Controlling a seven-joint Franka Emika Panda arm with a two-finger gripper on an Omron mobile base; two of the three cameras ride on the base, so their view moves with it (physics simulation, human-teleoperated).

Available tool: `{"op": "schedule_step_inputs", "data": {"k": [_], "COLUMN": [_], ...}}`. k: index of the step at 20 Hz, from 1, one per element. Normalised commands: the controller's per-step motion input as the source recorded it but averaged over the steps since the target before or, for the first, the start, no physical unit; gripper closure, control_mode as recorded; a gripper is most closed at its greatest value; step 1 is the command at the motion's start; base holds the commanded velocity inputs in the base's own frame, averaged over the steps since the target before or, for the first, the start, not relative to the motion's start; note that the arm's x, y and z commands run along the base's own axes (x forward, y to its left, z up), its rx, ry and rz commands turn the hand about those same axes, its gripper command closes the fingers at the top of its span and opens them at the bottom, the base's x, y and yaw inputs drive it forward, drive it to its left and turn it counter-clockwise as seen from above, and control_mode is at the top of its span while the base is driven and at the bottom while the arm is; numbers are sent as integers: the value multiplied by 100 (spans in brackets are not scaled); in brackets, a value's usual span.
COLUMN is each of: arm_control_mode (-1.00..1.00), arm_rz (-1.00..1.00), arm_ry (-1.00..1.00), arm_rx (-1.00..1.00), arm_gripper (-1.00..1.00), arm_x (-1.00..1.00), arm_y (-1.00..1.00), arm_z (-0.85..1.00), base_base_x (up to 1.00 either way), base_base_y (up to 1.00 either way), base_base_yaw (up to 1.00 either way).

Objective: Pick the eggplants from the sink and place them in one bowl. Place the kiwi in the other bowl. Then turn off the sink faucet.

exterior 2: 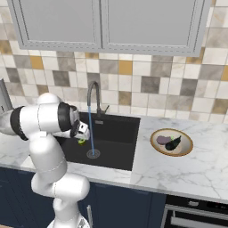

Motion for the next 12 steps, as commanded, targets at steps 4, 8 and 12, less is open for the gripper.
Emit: {"op": "schedule_step_inputs", "data": {"k": [4,8,12], "arm_control_mode": [-100,-100,-100], "arm_rz": [-8,-8,-7], "arm_ry": [0,3,2], "arm_rx": [0,0,0], "arm_gripper": [-100,-100,-100], "arm_x": [12,35,45], "arm_y": [8,1,4], "arm_z": [-34,-27,-19], "base_base_x": [0,0,0], "base_base_y": [0,0,0], "base_base_yaw": [0,0,0]}}
